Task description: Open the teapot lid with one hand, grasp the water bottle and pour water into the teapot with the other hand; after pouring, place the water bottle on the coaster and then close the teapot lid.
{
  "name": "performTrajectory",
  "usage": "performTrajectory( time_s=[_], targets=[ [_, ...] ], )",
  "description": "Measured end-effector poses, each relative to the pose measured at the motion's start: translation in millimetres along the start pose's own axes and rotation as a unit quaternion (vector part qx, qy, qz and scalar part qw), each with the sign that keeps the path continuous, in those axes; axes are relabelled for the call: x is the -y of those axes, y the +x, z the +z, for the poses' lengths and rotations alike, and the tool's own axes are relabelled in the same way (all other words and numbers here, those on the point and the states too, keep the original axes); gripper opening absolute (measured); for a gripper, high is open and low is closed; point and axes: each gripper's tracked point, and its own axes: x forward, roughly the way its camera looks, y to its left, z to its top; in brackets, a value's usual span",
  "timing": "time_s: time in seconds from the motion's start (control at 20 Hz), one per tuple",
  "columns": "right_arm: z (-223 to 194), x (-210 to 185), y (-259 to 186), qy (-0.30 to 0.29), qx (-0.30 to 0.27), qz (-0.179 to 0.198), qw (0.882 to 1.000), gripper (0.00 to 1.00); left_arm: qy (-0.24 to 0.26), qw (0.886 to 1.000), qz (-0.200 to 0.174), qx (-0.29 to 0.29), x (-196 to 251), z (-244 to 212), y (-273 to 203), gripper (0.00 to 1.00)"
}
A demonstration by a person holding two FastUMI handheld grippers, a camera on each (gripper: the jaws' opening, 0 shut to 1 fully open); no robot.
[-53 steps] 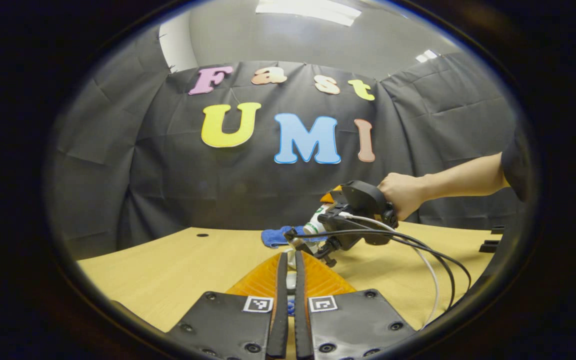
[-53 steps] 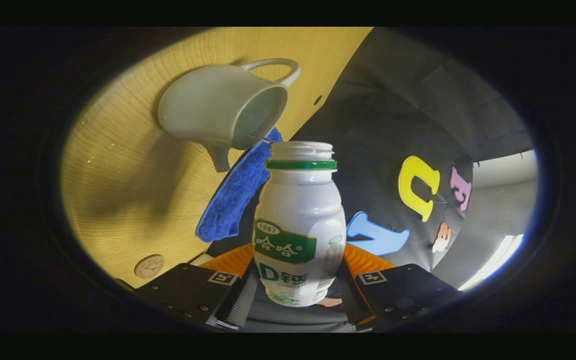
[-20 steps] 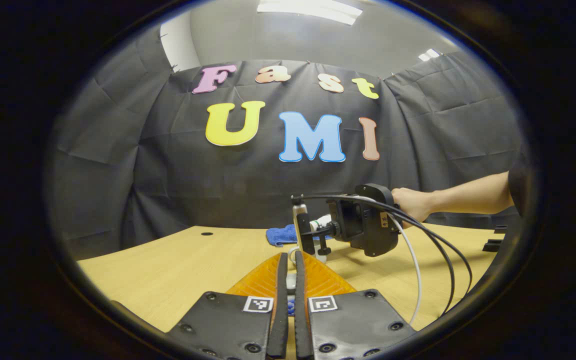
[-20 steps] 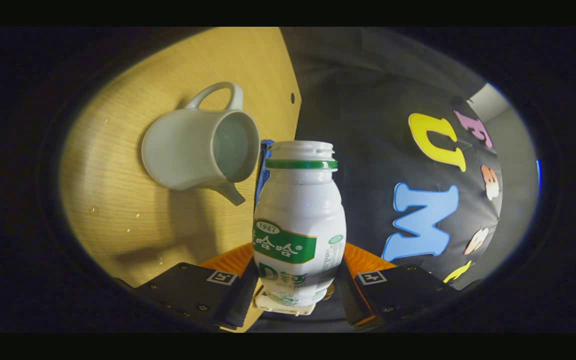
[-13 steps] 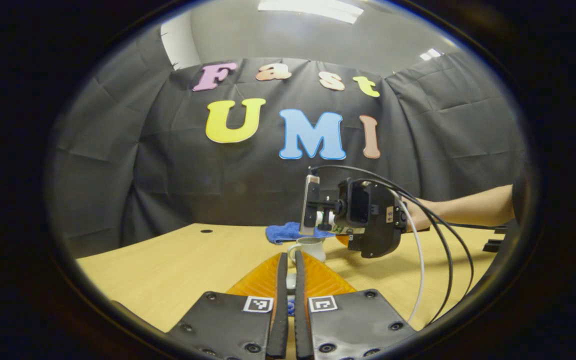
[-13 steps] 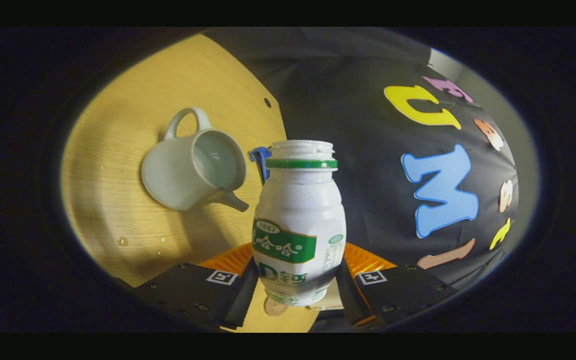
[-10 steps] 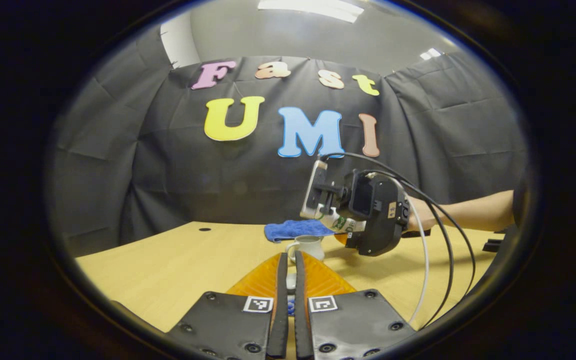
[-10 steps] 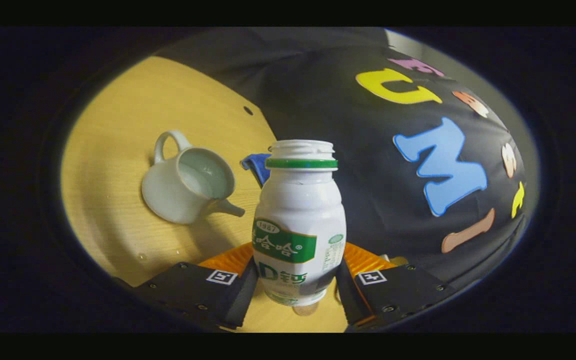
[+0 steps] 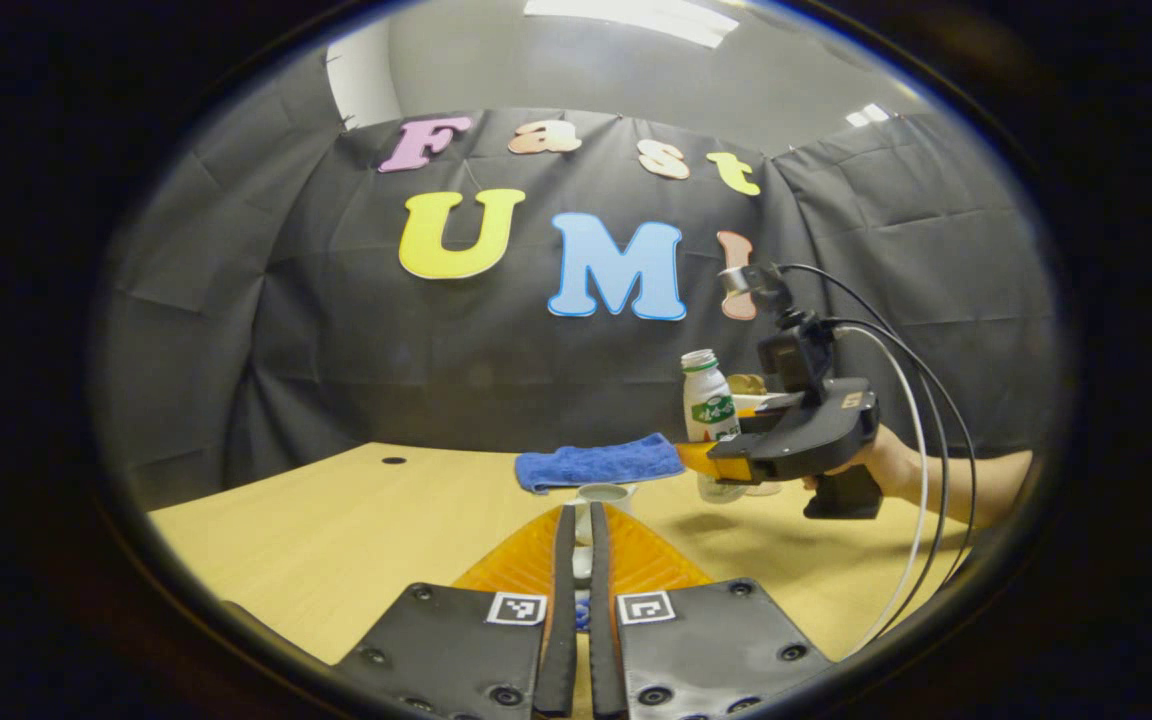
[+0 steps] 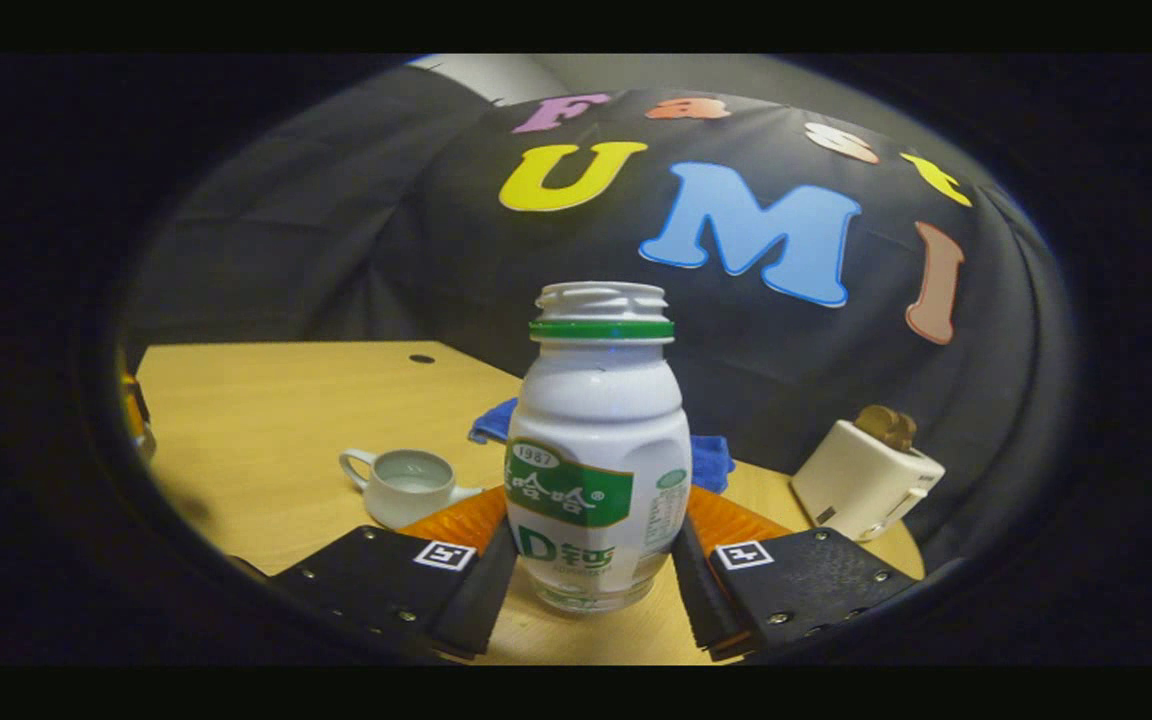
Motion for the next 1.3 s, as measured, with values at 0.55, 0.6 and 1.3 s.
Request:
performTrajectory(
  time_s=[0.55, 0.6, 1.3],
  targets=[
    [-8.3, 59.2, -26.5, 0.09, 0.036, -0.049, 0.994, 0.72, -0.026, 0.999, -0.024, 0.019, 17.5, 26.8, 95.5, 0.12],
    [-11.2, 64.6, -27.8, 0.096, 0.035, -0.054, 0.993, 0.72, -0.023, 0.999, -0.023, 0.022, 16.3, 28.6, 105.5, 0.12],
    [-14.4, 97.7, -31.3, 0.148, 0.042, -0.072, 0.985, 0.72, -0.034, 0.998, -0.038, -0.024, 6.8, -6.8, 230.9, 0.12]
  ],
)
